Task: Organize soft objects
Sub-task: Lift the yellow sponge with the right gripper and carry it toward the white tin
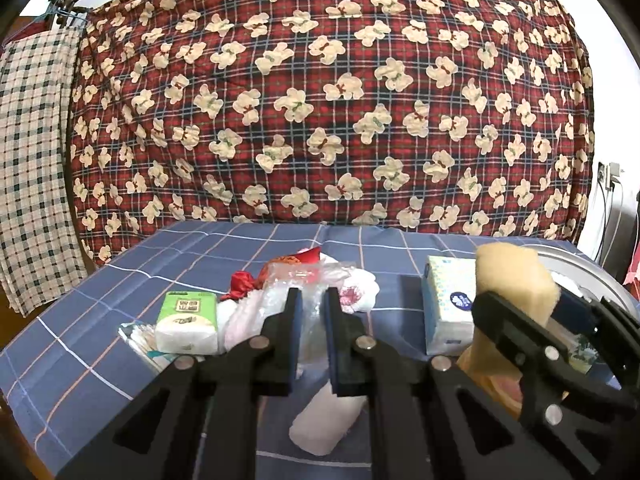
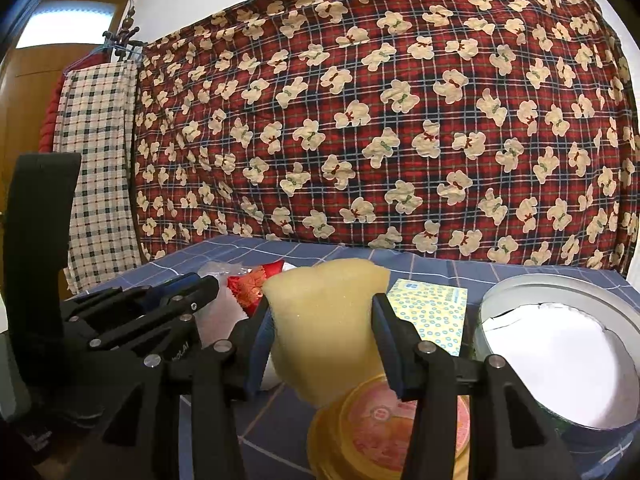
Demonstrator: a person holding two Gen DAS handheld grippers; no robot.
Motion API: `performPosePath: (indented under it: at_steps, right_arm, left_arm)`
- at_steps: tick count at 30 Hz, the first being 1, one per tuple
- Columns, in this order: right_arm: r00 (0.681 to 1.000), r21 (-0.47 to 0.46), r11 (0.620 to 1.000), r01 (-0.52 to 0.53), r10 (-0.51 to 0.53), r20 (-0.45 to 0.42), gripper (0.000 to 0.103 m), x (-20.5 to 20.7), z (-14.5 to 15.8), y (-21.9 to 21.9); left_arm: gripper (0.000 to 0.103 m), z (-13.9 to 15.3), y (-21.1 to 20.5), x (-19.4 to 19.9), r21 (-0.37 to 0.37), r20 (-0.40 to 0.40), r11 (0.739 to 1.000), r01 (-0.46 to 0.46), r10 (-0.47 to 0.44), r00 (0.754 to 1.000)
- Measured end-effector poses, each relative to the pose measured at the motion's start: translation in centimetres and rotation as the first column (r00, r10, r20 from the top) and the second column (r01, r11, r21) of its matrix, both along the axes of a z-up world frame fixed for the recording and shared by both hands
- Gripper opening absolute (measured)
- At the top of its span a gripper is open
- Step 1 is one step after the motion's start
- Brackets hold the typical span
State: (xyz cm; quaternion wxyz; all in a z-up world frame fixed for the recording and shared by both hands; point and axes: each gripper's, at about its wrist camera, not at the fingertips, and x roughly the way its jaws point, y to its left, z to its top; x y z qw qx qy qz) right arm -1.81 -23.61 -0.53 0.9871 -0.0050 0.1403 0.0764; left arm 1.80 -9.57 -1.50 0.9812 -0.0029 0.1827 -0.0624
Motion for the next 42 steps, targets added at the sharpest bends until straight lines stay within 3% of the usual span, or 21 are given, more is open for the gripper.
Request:
performPosePath:
  at_steps: [13, 25, 42]
  right_arm:
    - [1.000, -0.004, 1.000, 0.008, -0.008, -0.004, 0.051, -0.1, -0.1, 0.2]
    - [0.999, -0.013, 0.999, 0.036, -0.035, 0.009, 0.051, -0.3, 0.0, -0.2]
    - [0.996, -0.028, 0.996, 0.085, -0.085, 0.012, 0.051, -0.7, 0.0, -1.3]
  left_arm:
    - [0.009, -0.2, 0.0, -0.1, 0.009, 0.008, 0.997, -0.075, 0.075, 0.997]
    - [0.009, -0.2, -0.1, -0.2, 0.002, 0.014, 0.997, -0.072, 0.072, 0.997]
    - [0.009, 0.1, -2.0, -0.1, -0.025, 0.004, 1.000, -0.002, 0.002, 1.000]
